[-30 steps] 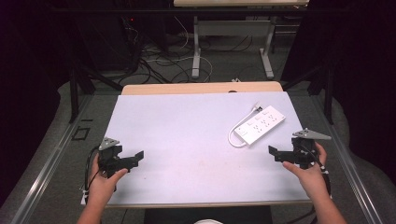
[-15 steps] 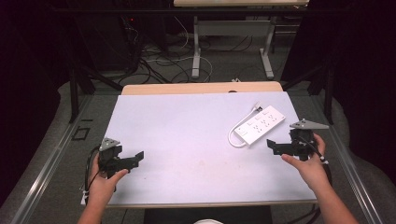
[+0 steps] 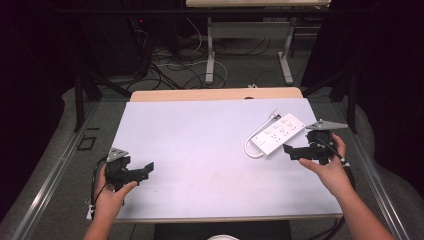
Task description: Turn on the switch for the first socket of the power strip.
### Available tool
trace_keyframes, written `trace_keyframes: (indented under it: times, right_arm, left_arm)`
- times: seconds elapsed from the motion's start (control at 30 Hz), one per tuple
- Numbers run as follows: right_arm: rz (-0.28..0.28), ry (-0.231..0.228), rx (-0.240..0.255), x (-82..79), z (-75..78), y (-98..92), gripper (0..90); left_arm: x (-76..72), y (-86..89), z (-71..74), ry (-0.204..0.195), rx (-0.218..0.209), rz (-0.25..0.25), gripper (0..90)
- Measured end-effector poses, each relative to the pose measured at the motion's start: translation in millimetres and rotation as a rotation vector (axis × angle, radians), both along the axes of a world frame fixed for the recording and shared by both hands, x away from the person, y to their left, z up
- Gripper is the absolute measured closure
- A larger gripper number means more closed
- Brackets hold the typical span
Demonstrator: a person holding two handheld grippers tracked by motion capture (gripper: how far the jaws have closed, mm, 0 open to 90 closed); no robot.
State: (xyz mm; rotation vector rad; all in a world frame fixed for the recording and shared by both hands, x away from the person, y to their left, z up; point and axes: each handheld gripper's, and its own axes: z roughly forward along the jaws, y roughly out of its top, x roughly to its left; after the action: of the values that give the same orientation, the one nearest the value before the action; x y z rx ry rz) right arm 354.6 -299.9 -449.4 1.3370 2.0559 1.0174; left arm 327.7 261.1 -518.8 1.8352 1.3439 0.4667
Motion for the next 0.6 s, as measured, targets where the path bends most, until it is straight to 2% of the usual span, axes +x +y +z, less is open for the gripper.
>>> trace_keyframes:
  times: [0.43, 0.53, 0.6]
  right_arm:
    - [0.007, 0.033, -0.049, 19.0, 9.3, 8.7, 0.0]
    - [0.009, 0.034, -0.056, 21.5, 10.8, 10.1, 0.0]
    - [0.008, 0.038, -0.06, 24.6, 11.7, 11.7, 0.0]
  left_arm:
    - [-0.1, -1.9, -1.2, 0.006, 0.018, -0.001, 4.5]
    - [0.3, -3.2, -2.9, -0.003, 0.025, 0.003, 4.7]
    - [0.5, -3.1, -2.9, 0.009, 0.032, 0.001, 5.5]
